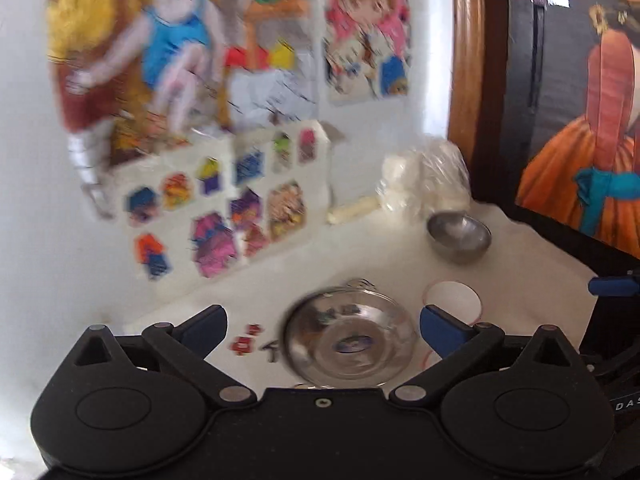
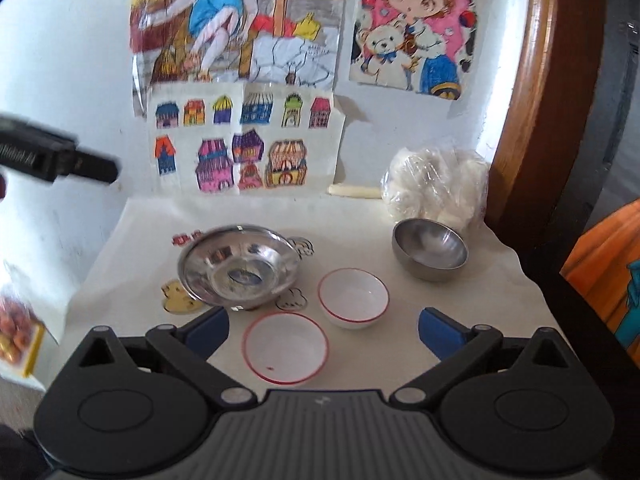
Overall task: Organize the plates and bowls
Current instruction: 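Lift both grippers away from the plate stack, then close the left gripper on the steel bowl rim while the right gripper approaches, then lift the steel bowl with both grippers toward the plate stack, then lower the steel bowl onto the cloth and open both grippers, then move both grippers to the rim of the larger white red-rimmed bowl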
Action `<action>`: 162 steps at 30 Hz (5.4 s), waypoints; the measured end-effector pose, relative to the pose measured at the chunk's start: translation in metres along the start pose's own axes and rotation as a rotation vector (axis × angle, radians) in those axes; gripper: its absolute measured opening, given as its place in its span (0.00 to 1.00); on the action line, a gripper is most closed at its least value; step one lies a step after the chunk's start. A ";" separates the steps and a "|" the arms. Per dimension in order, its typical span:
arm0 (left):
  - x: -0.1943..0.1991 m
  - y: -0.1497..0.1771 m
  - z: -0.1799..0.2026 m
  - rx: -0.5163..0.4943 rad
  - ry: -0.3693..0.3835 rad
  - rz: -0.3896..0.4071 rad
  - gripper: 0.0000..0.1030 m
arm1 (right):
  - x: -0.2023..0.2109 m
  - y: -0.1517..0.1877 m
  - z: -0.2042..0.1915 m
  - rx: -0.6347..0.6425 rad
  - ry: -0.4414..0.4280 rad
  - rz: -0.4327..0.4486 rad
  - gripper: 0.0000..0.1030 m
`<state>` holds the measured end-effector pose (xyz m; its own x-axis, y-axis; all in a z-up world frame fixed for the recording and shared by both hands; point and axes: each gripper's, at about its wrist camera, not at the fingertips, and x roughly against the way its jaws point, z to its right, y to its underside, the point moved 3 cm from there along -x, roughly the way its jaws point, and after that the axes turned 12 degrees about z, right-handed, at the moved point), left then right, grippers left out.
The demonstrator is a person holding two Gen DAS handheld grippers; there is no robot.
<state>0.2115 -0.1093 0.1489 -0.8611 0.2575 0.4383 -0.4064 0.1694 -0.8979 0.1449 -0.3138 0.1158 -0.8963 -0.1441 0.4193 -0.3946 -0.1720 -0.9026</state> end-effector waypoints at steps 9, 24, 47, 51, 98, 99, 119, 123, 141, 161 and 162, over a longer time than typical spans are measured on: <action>-0.121 0.005 0.037 -0.061 -0.057 -0.335 0.99 | -0.051 0.028 0.061 -0.012 0.077 -0.254 1.00; -0.274 -0.020 0.102 0.063 0.036 -0.202 0.99 | -0.153 0.048 0.166 -0.280 0.180 -0.060 1.00; -0.364 -0.002 0.114 0.207 0.143 -0.222 0.86 | -0.240 0.053 0.192 -0.396 0.193 -0.037 0.77; -0.367 0.005 0.121 0.218 0.184 -0.253 0.64 | -0.244 0.057 0.189 -0.427 0.174 -0.034 0.66; -0.083 0.068 -0.006 0.331 0.291 -0.270 0.12 | -0.049 0.022 -0.009 -0.387 -0.043 -0.009 0.25; -0.079 0.073 -0.010 0.325 0.292 -0.274 0.12 | -0.047 0.024 -0.016 -0.381 -0.051 -0.021 0.25; -0.045 0.149 -0.060 0.294 0.281 -0.519 0.14 | -0.052 0.068 -0.088 -0.420 -0.233 -0.315 0.26; -0.041 0.156 -0.061 0.282 0.277 -0.548 0.15 | -0.053 0.073 -0.095 -0.414 -0.253 -0.358 0.26; -0.040 0.157 -0.063 0.242 0.267 -0.568 0.19 | -0.057 0.072 -0.100 -0.367 -0.281 -0.368 0.35; -0.036 0.099 -0.049 0.106 0.284 -0.197 0.99 | -0.028 0.063 -0.060 -0.231 -0.155 -0.126 1.00; -0.041 0.098 -0.043 0.096 0.294 -0.192 0.99 | -0.028 0.062 -0.057 -0.224 -0.136 -0.107 1.00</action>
<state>0.2197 -0.0627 0.0448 -0.6470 0.4949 0.5801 -0.5914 0.1545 -0.7914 0.1335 -0.2652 0.0424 -0.8180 -0.2686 0.5087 -0.5337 0.0245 -0.8453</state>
